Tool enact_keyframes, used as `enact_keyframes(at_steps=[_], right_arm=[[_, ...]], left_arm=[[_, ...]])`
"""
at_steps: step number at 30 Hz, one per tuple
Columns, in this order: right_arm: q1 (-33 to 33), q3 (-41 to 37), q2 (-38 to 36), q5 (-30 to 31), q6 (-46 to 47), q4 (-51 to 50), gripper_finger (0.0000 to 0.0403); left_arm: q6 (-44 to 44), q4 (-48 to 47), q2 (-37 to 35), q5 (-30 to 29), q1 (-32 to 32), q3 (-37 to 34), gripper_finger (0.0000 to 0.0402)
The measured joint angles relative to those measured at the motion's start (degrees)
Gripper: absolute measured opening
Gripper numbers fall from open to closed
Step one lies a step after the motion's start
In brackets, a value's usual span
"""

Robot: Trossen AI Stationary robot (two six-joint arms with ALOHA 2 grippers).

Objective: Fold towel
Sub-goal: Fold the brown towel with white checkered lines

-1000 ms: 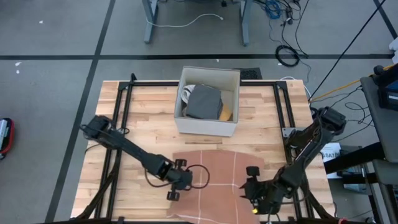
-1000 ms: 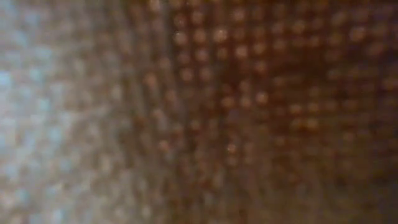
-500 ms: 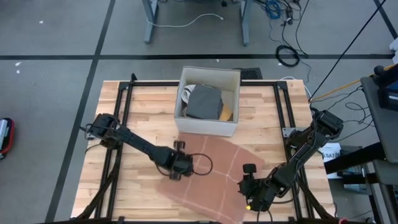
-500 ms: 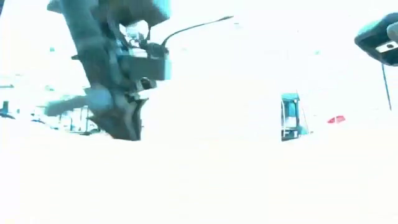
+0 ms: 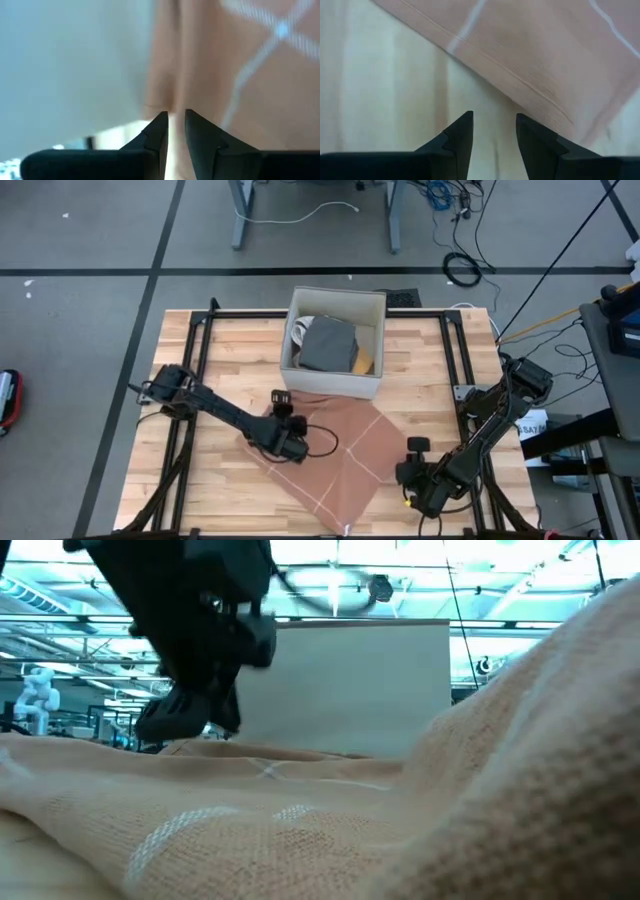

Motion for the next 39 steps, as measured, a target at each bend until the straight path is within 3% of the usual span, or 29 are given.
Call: enact_keyframes(at_steps=[3, 7, 13, 17, 19, 25, 39], right_arm=[[0.2, 0.0, 0.0, 0.1, 1.7, -3.4, 0.0135], [0.2, 0.0, 0.0, 0.4, 4.8, -9.4, 0.0135], [0.2, 0.0, 0.0, 0.8, 7.1, -11.6, 0.0135], [0.9, 0.0, 0.0, 0.7, 3.2, -3.1, 0.0135], [1.6, 0.0, 0.0, 0.3, 0.6, 1.7, 0.0135], [2.9, 0.0, 0.1, 0.8, -3.7, 11.4, 0.0135], [0.4, 0.0, 9.3, 4.9, -13.5, 25.6, 0.0135]], left_arm=[[-0.2, -2.0, -0.1, -4.1, -1.7, 3.6, 0.0071], [0.8, -1.3, -0.1, -3.9, -3.7, 8.6, 0.0071], [4.4, 8.0, -0.2, 7.9, -6.7, 11.3, 0.0071], [5.7, 15.0, -0.2, 18.9, -9.0, 11.3, 0.0071], [6.3, 18.4, -0.2, 21.7, -10.3, 11.3, 0.0071], [6.0, 23.2, 0.3, 22.2, -12.7, 11.3, 0.0071], [3.3, 23.5, 9.6, 25.4, -9.8, 11.3, 0.0071]])
